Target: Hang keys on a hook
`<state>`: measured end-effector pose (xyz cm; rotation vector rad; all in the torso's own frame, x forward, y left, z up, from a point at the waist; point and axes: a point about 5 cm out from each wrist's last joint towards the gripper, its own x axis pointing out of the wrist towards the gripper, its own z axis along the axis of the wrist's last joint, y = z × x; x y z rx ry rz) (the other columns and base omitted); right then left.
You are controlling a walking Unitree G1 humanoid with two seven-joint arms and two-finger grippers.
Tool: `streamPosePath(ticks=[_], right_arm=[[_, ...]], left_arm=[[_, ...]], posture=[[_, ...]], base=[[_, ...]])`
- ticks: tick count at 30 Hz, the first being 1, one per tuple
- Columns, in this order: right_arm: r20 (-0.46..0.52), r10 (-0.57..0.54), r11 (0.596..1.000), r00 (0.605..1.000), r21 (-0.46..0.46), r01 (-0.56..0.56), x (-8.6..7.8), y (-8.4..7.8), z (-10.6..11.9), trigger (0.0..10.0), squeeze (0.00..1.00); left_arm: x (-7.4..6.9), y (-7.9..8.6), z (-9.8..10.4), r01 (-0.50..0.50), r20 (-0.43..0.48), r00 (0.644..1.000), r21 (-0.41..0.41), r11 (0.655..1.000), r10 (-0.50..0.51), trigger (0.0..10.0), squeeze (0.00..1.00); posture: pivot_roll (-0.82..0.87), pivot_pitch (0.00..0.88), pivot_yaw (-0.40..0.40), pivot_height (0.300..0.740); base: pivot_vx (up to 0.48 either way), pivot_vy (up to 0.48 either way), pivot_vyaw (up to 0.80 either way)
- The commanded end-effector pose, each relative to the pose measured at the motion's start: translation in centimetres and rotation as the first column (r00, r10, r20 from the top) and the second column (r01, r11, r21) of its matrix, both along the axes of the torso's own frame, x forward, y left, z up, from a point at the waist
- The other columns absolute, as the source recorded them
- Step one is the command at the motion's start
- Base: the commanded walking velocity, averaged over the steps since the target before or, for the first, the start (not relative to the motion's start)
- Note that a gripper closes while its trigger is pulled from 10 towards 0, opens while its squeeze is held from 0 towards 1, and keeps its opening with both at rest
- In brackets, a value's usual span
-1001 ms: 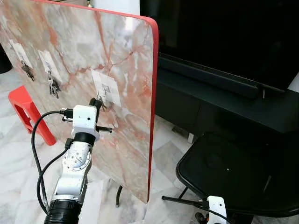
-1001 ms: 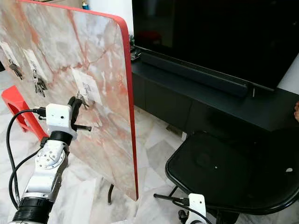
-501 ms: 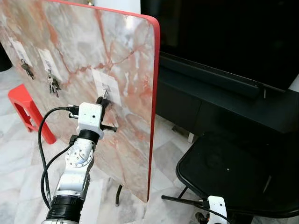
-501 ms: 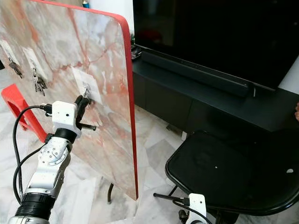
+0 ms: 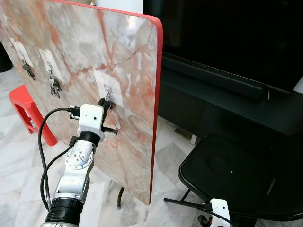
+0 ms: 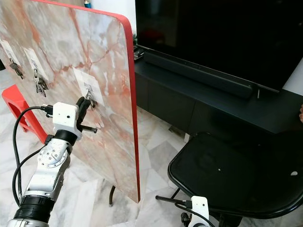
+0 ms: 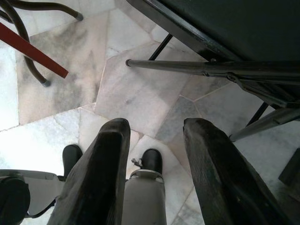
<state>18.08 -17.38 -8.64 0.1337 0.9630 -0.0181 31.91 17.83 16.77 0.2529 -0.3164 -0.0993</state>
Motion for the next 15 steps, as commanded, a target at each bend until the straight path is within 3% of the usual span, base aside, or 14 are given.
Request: streamPosePath(ticks=[1,15], right_arm=[[-0.001,0.0,1.0,1.0,-0.001,0.0,-0.04,-0.12,-0.01,10.0,0.0],[-0.001,0.0,1.0,1.0,-0.001,0.0,-0.04,-0.12,-0.01,10.0,0.0]], left_arm=[[0.19,-0.46,0.24,0.031,0.003,1.0,0.004,1.0,-0.031,10.0,0.0],[0.19,-0.46,0.24,0.031,0.003,1.0,0.004,1.0,-0.031,10.0,0.0]], posture=[[-0.03,0.0,-0.015,0.74],[-0.03,0.0,-0.015,0.74]], base=[[0.0,0.0,0.0],[0.0,0.0,0.0]])
